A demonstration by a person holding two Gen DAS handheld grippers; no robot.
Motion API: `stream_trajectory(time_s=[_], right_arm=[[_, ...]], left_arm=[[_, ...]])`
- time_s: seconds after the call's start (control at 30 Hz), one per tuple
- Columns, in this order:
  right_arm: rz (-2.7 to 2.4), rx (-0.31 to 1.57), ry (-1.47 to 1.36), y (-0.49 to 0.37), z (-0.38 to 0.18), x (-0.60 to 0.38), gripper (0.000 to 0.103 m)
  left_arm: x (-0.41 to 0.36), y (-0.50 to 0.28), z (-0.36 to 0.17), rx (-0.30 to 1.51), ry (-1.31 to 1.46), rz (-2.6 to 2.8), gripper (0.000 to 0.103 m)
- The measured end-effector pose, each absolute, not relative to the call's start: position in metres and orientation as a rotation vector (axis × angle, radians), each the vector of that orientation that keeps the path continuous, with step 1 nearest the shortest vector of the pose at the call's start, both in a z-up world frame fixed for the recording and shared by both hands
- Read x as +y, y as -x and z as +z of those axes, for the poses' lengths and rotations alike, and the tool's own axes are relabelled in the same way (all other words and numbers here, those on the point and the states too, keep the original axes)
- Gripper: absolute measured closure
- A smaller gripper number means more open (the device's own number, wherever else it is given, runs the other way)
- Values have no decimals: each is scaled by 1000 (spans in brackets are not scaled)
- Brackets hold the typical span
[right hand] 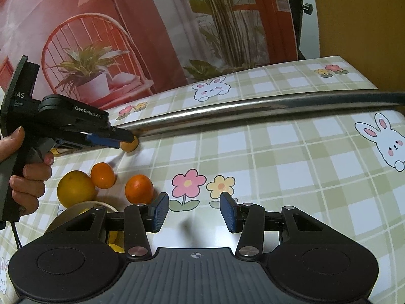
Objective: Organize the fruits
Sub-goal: 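Move the left tool to the small brown fruit by the pole and grasp it, then grasp an orange tangerine with the right tool while the left holds the brown fruit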
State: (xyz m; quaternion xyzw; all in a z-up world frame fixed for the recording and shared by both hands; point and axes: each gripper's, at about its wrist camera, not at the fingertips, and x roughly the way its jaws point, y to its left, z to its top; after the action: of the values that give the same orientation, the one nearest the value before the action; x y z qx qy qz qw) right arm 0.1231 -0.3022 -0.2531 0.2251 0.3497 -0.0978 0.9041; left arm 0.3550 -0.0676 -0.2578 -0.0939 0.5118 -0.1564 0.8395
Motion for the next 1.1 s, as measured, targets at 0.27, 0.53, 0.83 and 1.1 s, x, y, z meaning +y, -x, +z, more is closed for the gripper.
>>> stream_trajectory(time_s=[0.27,0.53,0.83,1.1], right_arm=[[-202,728,-473,-122,-254,-302,60],[-195,727,-486,-123,-257,-302,61],[-138,721,-466,-144,-253,-294,64],[-70,731,-415,-173,-249,-276,68]], left_arm=[[-75,-350,-260,1062,157,-341,77],[-61,-317,-230,961,105,-369,77],[-27,-264,-195,851,71,-370,77],[11,-213,-181,810,104,-329,77]])
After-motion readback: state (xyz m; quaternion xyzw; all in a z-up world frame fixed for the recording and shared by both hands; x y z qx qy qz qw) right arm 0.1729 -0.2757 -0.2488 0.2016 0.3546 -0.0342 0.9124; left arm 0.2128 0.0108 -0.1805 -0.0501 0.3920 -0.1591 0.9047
